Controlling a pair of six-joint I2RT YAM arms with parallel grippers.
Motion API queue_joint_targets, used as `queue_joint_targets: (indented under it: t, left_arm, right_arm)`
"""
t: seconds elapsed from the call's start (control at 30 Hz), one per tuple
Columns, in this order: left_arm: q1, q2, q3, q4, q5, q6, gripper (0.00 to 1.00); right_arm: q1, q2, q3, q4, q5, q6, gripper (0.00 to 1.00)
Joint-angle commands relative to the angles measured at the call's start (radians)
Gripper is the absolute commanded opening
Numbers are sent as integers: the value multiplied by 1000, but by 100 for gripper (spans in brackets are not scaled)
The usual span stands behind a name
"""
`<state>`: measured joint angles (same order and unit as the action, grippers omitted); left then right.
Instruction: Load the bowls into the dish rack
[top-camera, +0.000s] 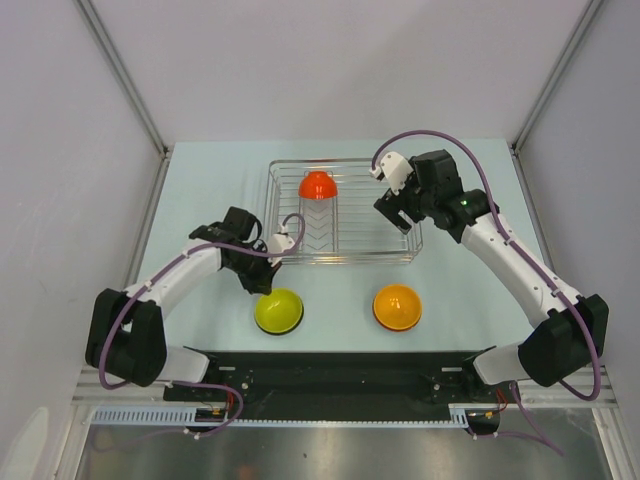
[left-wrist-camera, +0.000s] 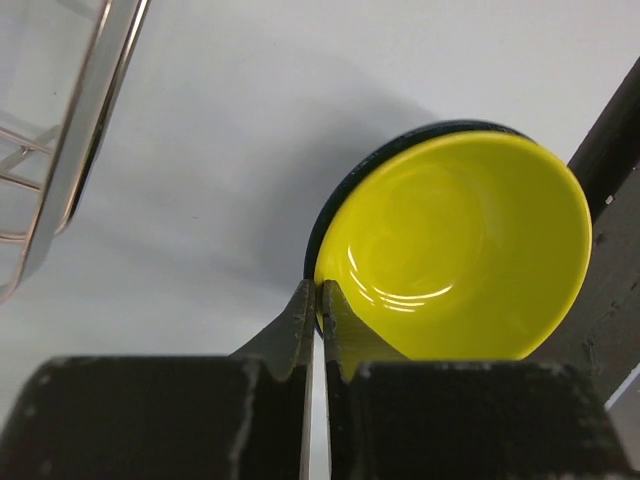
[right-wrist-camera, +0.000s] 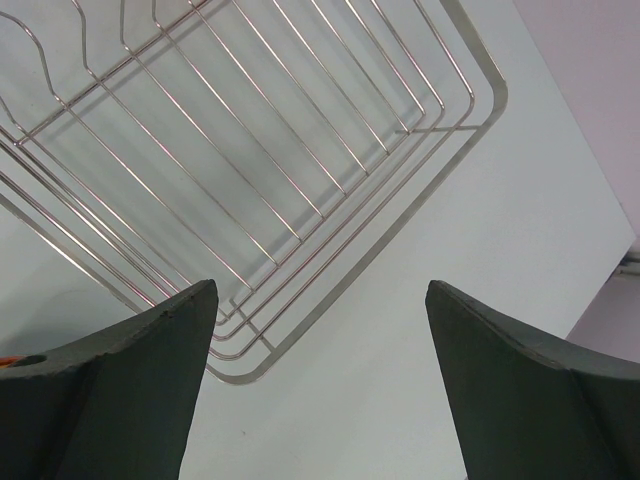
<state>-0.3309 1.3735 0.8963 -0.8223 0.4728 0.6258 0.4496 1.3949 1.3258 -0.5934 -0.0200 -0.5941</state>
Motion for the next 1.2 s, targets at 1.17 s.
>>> queue_joint_targets:
  t: [1.17]
  left_arm:
    - [-30, -154, 302, -60, -77, -195, 0]
  right_arm:
    - [113, 95, 148, -28, -294, 203, 91]
